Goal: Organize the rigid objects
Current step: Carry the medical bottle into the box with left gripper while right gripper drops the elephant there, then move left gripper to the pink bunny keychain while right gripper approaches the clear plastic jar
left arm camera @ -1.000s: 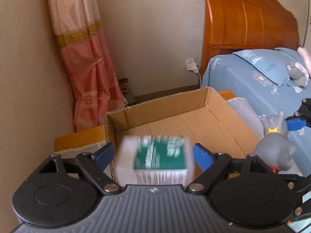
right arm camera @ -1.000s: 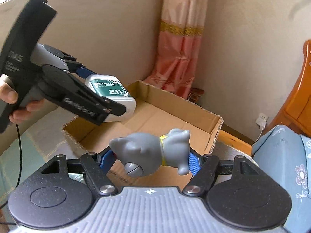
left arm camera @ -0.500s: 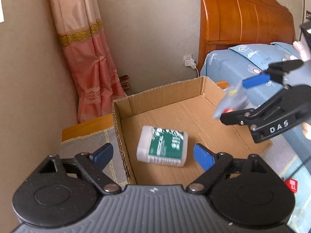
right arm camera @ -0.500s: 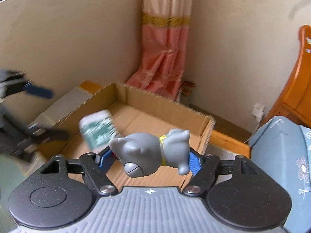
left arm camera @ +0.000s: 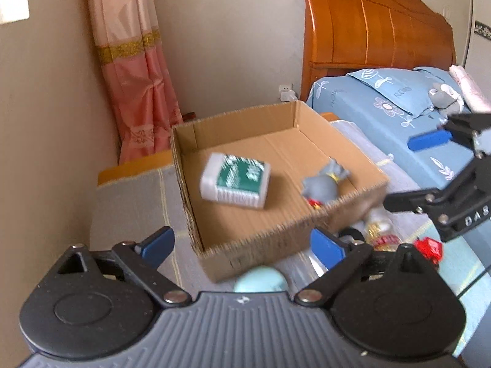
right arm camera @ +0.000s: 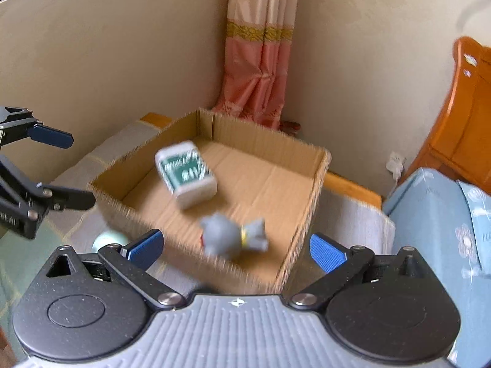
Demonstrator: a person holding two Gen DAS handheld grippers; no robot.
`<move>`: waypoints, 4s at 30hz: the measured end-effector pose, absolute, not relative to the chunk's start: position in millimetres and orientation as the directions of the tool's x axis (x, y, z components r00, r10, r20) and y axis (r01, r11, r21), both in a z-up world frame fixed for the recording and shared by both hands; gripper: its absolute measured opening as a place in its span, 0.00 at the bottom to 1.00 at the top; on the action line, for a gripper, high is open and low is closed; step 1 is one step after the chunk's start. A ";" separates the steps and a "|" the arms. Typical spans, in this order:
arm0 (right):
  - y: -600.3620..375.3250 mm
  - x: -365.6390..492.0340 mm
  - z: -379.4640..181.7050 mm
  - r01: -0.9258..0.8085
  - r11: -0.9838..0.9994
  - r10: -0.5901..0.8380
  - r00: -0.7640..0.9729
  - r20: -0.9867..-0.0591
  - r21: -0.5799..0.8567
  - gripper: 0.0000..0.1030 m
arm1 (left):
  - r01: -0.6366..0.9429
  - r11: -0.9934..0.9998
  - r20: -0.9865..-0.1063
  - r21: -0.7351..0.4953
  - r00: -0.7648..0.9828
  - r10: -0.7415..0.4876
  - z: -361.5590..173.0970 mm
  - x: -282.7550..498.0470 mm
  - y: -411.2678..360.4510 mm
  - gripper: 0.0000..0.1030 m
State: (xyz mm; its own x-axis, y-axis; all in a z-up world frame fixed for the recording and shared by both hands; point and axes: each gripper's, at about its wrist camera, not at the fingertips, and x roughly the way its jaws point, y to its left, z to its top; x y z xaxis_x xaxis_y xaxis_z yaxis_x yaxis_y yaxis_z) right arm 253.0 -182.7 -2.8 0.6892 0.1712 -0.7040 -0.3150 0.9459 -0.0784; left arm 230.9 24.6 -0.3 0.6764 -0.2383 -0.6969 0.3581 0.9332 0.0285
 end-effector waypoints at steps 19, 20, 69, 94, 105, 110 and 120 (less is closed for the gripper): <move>-195.6 116.1 -94.1 -0.134 0.991 0.097 0.623 -0.776 0.017 1.00 | 0.391 0.919 -0.768 0.050 0.603 -0.215 -78.3 166.2 13.5 0.96; -197.6 115.1 -97.0 -0.117 0.993 0.085 0.620 -0.780 0.015 1.00 | 0.390 0.920 -0.774 0.041 0.595 -0.217 -80.9 166.5 12.9 0.96; -190.4 110.3 -119.6 -0.061 0.998 0.021 0.632 -0.775 -0.022 1.00 | 0.260 0.961 -0.779 -0.091 0.583 -0.231 -100.1 194.5 39.2 0.97; -179.8 134.6 -104.6 -0.107 0.993 0.108 0.592 -0.799 0.055 1.00 | 0.219 0.975 -0.796 -0.041 0.582 -0.164 -112.1 188.0 59.3 0.98; -158.6 166.0 -104.1 -0.148 0.989 0.098 0.607 -0.789 0.009 1.00 | 0.216 0.974 -0.798 -0.071 0.574 -0.185 -110.3 187.5 56.5 0.98; -156.5 167.2 -102.5 -0.118 0.993 0.054 0.621 -0.782 -0.024 1.00 | 0.157 0.985 -0.807 -0.071 0.572 -0.149 -109.7 191.7 56.2 0.98; -167.9 157.7 -115.7 -0.112 0.994 0.050 0.574 -0.817 -0.018 1.00 | 0.157 0.988 -0.801 0.006 0.592 -0.089 -112.9 171.8 64.6 0.99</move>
